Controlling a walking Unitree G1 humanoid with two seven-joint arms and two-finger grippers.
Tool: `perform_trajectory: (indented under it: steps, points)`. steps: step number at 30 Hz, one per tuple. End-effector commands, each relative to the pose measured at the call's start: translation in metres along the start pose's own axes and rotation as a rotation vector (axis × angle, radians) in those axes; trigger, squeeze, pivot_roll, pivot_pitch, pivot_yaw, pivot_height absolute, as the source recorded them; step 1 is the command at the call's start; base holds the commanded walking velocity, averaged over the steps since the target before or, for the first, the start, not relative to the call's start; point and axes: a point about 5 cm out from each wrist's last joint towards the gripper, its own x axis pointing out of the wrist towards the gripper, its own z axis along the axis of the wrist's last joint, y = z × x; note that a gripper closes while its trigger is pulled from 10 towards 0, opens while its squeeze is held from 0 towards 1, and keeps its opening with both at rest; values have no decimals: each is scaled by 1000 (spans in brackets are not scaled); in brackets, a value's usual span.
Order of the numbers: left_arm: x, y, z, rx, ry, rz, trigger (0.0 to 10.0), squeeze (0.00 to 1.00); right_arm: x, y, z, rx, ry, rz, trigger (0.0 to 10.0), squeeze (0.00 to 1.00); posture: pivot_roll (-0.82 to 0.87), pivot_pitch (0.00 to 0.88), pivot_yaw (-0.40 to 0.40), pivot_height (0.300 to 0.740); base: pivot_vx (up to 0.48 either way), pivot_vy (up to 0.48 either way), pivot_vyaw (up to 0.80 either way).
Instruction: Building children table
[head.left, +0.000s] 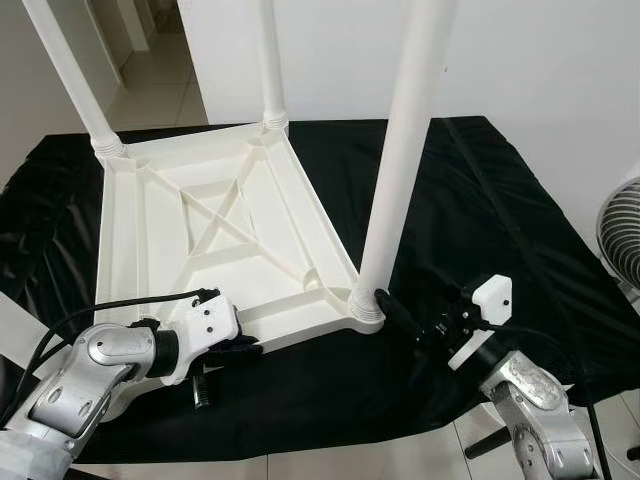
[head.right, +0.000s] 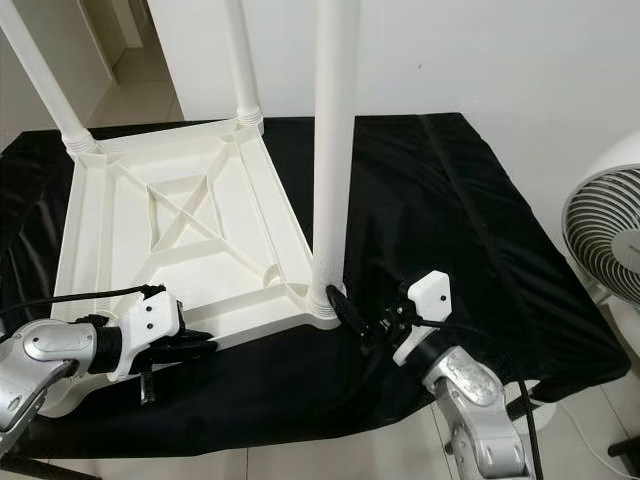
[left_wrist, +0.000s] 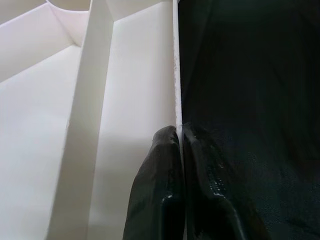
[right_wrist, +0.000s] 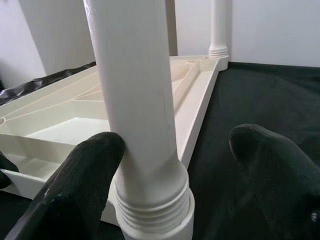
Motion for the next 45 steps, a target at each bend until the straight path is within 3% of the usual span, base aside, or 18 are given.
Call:
perform_trajectory:
  steps: [1, 4, 5, 10, 11, 12, 18, 20, 26, 28, 37, 39, 45]
  points:
    - [6, -4, -6, -35, 23, 89, 10000, 0, 1, -3, -7, 29, 34, -19, 10000, 0, 15, 121, 47, 740, 0, 0, 0]
    - [10, -10, 6, -33, -30, 33, 10000, 0, 1, -3, -9, 45, 48, -16, 10000, 0, 16, 123, 40, 740, 0, 0, 0]
    - [11, -13, 15, -31, -71, -11, 10000, 1000, 2, -3, -11, 54, 63, -1, 10000, 0, 17, 124, 36, 740, 0, 0, 0]
    - [12, -16, 26, -41, -112, -61, 10000, 1000, 1, -5, -11, 61, 79, 20, 10000, 0, 13, 128, 35, 740, 0, 0, 0]
    - [12, -16, 34, -31, -137, -69, 10000, 561, 0, -8, -11, 59, 84, 19, 10000, 0, 10, 130, 33, 740, 0, 0, 0]
    - [12, -15, 41, -24, -166, -69, 10000, 0, 0, -11, -10, 52, 87, 14, 10000, 0, 7, 131, 33, 740, 0, 0, 0]
    - [15, -6, 68, -54, -293, -19, 10000, 0, 2, -22, -10, 40, 107, -20, 10000, 0, 10, 129, 26, 740, 0, 0, 0]
    - [24, 0, 73, -43, -320, 49, 10000, 0, 5, -24, -11, 44, 120, -10, 10000, 0, 8, 125, 19, 740, 0, 0, 0]
    - [41, 6, 76, -72, -353, 173, 10000, 0, 11, -26, -10, 20, 125, 35, 10000, 0, 2, 109, 9, 740, 0, 0, 0]
    - [49, 10, 78, -126, -378, 268, 10000, 0, 15, -24, -10, 31, 125, 96, 10000, 0, 1, 97, 0, 740, 0, 0, 0]
    - [59, 14, 77, -219, -387, 357, 10000, 0, 26, -25, -10, 43, 121, 195, 10000, 0, 6, 92, -26, 740, 0, 0, 0]
    - [61, 17, 75, -271, -388, 381, 10000, 0, 32, -29, -10, 26, 122, 215, 10000, 0, 1, 93, -30, 740, 0, 0, 0]
    - [61, 18, 78, -293, -419, 411, 10000, 0, 43, -37, -8, -2, 121, 250, 10000, 0, 2, 83, -42, 740, 0, 0, 0]
